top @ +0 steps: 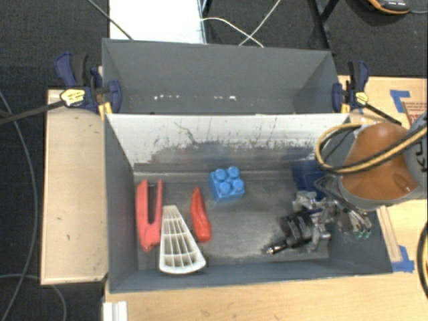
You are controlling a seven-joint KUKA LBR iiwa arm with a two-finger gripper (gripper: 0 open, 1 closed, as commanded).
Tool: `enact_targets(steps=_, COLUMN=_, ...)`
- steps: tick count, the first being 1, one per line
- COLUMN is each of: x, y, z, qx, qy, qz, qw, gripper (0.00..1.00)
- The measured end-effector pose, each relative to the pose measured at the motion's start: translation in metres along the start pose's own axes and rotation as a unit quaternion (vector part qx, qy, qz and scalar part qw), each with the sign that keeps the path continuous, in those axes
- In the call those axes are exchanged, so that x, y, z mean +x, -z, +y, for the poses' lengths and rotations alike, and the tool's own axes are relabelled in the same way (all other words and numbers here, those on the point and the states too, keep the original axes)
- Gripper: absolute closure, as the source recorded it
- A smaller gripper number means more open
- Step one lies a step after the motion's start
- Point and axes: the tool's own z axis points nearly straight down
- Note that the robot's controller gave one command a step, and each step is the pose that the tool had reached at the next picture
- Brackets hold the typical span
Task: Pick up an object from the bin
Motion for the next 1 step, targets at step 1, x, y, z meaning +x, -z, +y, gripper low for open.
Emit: enact_targets(steps=1, x=0.0035, y=0.1285, z=0.0101, qx=-0.001, qy=0.017, qz=0.0016, qw=0.9998, gripper=1.00)
